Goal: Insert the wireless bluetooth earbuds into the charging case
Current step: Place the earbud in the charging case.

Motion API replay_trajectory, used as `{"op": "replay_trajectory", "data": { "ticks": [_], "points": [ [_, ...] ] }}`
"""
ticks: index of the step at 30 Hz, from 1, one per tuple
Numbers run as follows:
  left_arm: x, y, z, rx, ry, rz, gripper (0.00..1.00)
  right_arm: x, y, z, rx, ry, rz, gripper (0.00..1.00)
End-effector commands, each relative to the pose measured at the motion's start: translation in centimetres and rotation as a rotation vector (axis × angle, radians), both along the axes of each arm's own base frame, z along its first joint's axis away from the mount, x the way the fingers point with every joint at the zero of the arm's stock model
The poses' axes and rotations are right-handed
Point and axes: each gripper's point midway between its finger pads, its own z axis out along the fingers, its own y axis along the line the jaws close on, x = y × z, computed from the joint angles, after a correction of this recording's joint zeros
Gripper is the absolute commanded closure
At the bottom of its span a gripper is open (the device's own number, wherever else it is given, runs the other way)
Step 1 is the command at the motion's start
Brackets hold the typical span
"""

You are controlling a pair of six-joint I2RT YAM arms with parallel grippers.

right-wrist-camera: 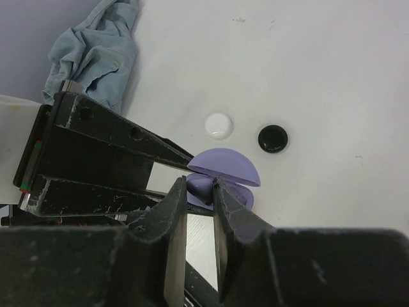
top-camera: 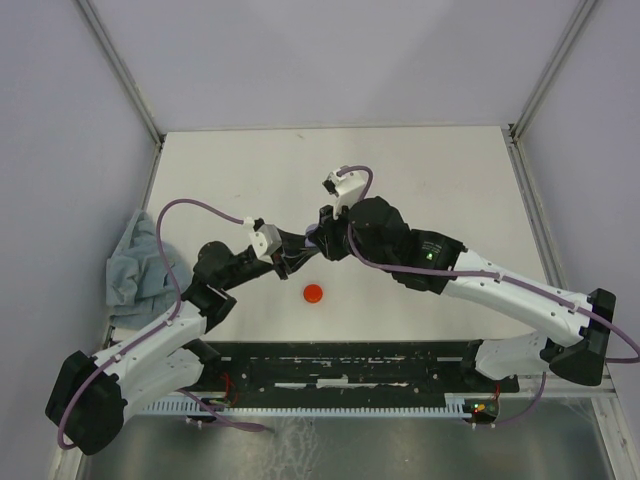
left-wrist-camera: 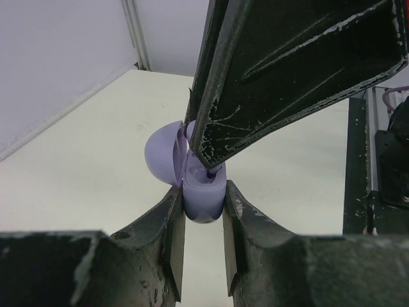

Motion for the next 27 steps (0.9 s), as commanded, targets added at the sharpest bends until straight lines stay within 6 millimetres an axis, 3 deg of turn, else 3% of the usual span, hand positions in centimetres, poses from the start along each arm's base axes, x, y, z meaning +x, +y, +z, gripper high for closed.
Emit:
{"op": "replay_trajectory", "data": {
  "ticks": [1, 7, 12, 15, 22, 27],
  "points": [
    [0.4, 0.4, 1.7, -0.044, -0.040, 0.029, 0.97, 0.3, -0.7, 1.3, -0.002, -0.044, -0.024, 0.75],
    [0.4, 0.4, 1.8, -0.052, -0.034, 0.030, 0.97, 0.0, -0.1, 0.7, -0.004, -0.022, -0.002, 0.71],
    [0.3, 0.4, 1.9, -0.056, -0.031, 0.027, 0.97, 0.0, 0.3, 0.9, 0.007, -0.015, -0.002, 0.57],
    [0.4, 0.5, 1.9, -0.058, -0.026, 0.034, 0.97, 0.2, -0.3, 1.7, 0.024, -0.031, -0.027, 0.47],
    [2.1, 1.1, 1.1, -0.044, 0.034, 0.130, 0.97, 0.7, -2.4, 2.8, -0.018, -0.072, -0.082, 0.38],
    [4.5, 2.0, -0.4, -0.004, 0.126, 0.259, 0.97, 1.8, -5.2, 0.7, -0.128, -0.035, -0.146, 0.34]
  ]
}}
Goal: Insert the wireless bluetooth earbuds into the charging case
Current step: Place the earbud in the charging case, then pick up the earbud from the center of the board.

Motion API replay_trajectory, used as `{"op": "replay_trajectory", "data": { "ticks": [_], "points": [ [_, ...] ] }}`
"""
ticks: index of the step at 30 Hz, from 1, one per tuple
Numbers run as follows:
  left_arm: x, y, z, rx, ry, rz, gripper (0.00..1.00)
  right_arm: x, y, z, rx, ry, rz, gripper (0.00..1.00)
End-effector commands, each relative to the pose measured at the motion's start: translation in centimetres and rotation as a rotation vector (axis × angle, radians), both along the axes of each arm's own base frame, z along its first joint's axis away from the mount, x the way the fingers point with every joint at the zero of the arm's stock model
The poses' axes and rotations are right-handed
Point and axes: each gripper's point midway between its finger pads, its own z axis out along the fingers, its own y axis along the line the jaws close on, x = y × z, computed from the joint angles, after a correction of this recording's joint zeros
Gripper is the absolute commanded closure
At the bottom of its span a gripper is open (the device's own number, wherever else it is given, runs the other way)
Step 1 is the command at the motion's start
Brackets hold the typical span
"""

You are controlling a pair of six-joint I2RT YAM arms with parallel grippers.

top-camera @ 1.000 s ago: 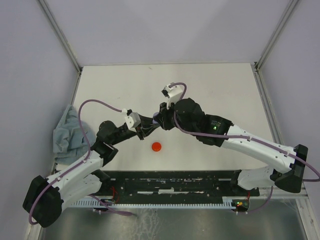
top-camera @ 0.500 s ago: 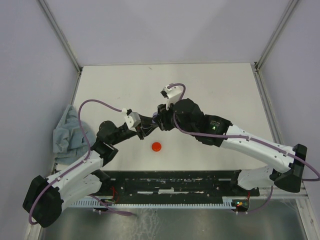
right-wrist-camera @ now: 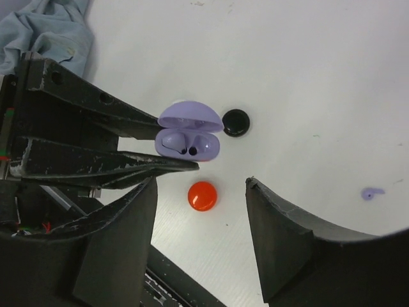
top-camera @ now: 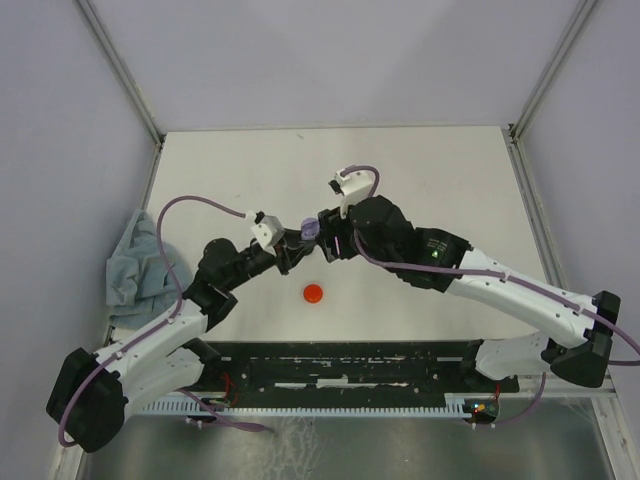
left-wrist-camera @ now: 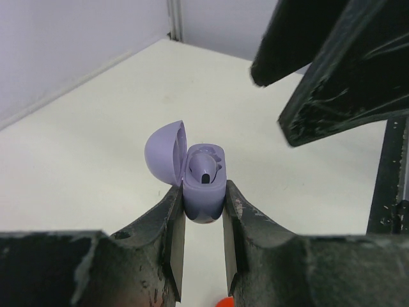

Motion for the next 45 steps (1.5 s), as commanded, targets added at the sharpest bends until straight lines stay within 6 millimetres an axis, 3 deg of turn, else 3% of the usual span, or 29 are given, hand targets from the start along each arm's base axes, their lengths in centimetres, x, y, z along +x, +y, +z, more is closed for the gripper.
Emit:
{"op": "replay_trajectory", "data": {
  "ticks": [1, 11, 16, 32, 45],
  "points": [
    [2.8, 1.3, 0.7, -0.010, 0.066, 0.156, 0.97, 1.5, -3.6, 0.9, -0.047, -0.011, -0.099, 0.34],
    [5.1, 3.0, -1.0, 0.043, 0.127, 0.302, 0.97, 6.6, -10.4, -6.3, -0.153, 0.145, -0.244, 0.32],
    [5.5, 3.1, -1.4, 0.062, 0.127, 0.318, 0.97, 8.8, -12.5, -9.3, -0.217, 0.216, -0.268, 0.31],
    [5.2, 2.7, -1.0, 0.077, 0.106, 0.277, 0.97, 15.5, -14.3, -17.0, -0.272, 0.380, -0.227, 0.30],
    [5.2, 2.6, -1.1, 0.096, 0.114, 0.264, 0.97, 17.4, -14.0, -22.3, -0.237, 0.524, -0.156, 0.31]
  ]
}}
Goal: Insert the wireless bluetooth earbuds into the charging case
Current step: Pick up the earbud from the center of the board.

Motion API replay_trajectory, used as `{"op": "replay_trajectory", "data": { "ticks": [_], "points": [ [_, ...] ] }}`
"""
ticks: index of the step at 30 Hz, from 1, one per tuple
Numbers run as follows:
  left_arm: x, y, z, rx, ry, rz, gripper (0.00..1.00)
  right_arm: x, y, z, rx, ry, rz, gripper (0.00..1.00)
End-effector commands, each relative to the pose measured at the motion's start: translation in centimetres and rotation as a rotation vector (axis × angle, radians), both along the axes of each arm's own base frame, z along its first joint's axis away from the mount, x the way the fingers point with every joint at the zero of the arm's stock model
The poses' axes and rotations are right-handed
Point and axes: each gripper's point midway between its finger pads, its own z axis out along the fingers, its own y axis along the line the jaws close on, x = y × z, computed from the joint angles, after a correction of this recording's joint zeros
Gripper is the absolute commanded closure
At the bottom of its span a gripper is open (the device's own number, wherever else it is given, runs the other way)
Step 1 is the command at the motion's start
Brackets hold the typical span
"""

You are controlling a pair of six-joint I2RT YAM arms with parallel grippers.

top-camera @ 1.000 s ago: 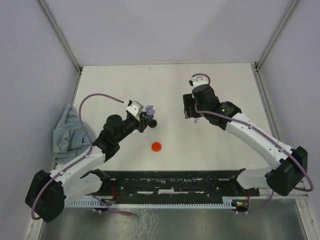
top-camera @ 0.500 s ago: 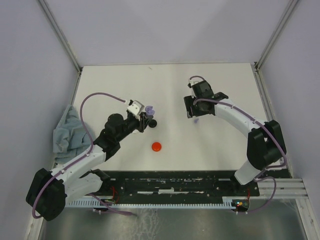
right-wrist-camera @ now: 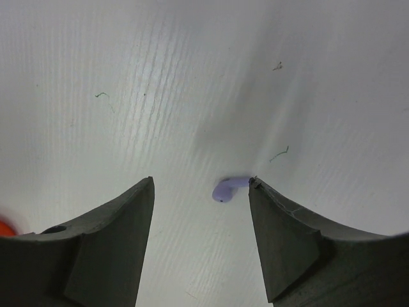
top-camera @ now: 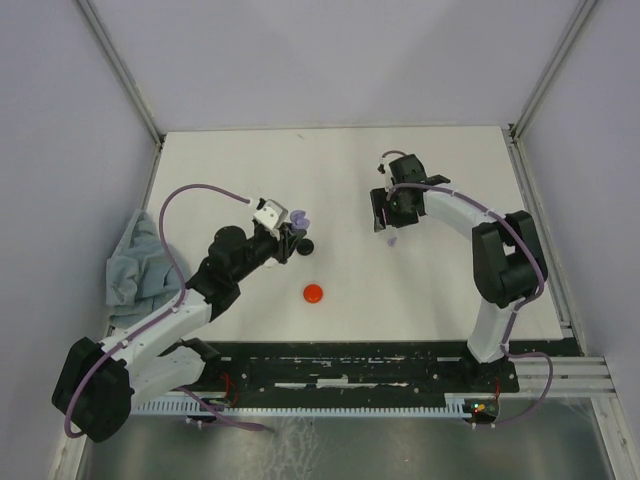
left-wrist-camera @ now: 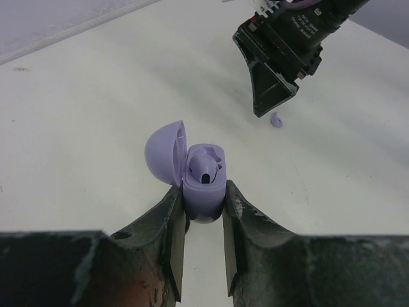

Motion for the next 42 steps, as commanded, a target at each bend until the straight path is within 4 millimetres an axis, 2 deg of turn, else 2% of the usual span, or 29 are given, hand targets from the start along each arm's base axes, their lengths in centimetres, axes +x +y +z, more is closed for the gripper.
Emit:
{"op": "replay_trajectory", "data": {
  "ticks": [1, 9, 23, 30, 36, 42],
  "points": [
    [0.4, -0.4, 3.2, -0.015, -0.078, -0.022, 0.97, 1.9, 1.4, 0.6, 0.064, -0.017, 0.045, 0.31],
    [0.2, -0.4, 3.5, -0.020, -0.085, -0.030, 0.97, 0.6, 0.0, -1.5, 0.037, 0.075, 0.027, 0.31],
    [-0.1, -0.6, 3.9, -0.035, -0.086, -0.045, 0.97, -3.0, 0.1, -4.1, 0.068, 0.192, 0.082, 0.34],
    [-0.2, -0.5, 4.1, -0.038, -0.091, -0.043, 0.97, -4.6, 0.1, -3.6, 0.090, 0.213, 0.076, 0.38],
    [-0.3, -0.5, 4.1, -0.041, -0.090, -0.047, 0.97, -4.4, 0.4, -3.0, 0.105, 0.193, 0.079, 0.39],
    [-0.3, -0.5, 4.1, -0.041, -0.090, -0.046, 0.97, -3.4, 0.8, -3.4, 0.118, 0.180, 0.055, 0.39]
  ]
}}
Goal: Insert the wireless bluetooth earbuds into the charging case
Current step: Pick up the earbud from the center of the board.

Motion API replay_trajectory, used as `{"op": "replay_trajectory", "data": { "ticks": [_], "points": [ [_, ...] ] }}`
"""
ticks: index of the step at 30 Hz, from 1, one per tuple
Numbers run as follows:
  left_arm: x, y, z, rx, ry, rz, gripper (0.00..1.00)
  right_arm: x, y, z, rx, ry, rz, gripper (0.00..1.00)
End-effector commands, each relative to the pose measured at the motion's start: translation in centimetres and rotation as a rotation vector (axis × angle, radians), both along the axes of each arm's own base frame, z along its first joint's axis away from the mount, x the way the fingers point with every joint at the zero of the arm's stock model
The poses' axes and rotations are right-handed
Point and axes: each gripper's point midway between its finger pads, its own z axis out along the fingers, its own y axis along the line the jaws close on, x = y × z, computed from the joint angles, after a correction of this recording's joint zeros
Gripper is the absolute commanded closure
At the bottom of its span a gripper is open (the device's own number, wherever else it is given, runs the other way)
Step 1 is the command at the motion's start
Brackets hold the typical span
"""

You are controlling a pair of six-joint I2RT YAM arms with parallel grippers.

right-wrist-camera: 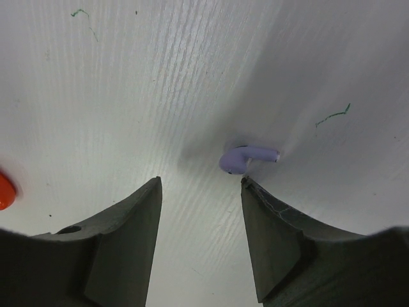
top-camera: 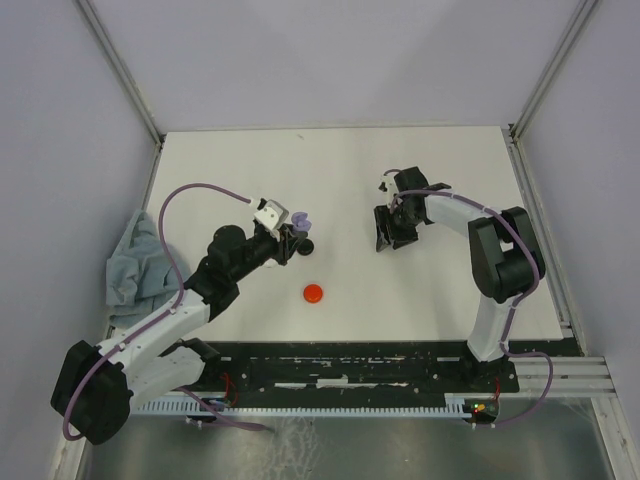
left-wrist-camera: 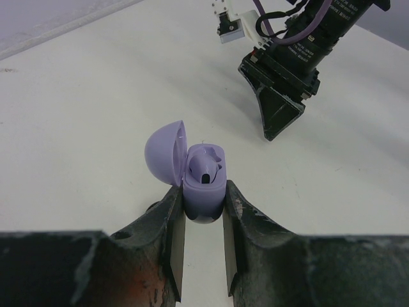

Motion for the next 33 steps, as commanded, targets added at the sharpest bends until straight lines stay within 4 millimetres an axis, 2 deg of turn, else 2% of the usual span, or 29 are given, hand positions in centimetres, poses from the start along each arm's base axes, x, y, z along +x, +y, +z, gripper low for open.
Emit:
{"op": "replay_trajectory", "data": {
  "ticks": [1, 7, 11, 16, 23, 26, 33],
  "points": [
    [0.4, -0.2, 3.9, -0.046, -0.103, -0.007, 0.97, 1.0, 0.7, 0.5, 0.032, -0.033, -0.018, 0.39],
    [0.4, -0.2, 3.8, -0.045, -0.101, -0.007, 0.97, 1.3, 2.9, 1.0, 0.086, -0.032, -0.007, 0.40],
    [0.4, -0.2, 3.9, -0.045, -0.102, -0.005, 0.97, 1.3, 3.5, 1.7, 0.082, -0.035, 0.010, 0.40],
    [0.5, -0.1, 3.8, -0.044, -0.099, -0.004, 0.97, 1.8, 2.6, 3.5, 0.002, -0.090, 0.041, 0.41],
    [0.4, -0.2, 3.7, -0.043, -0.099, -0.007, 0.97, 3.0, -0.8, 5.3, -0.219, -0.164, 0.108, 0.45],
    [0.4, -0.2, 3.7, -0.044, -0.099, -0.010, 0.97, 3.3, -1.5, 5.2, -0.271, -0.155, 0.164, 0.48],
    [0.3, -0.3, 3.8, -0.047, -0.100, -0.016, 0.97, 2.8, -0.7, 3.8, -0.270, -0.100, 0.370, 0.48]
  ]
}}
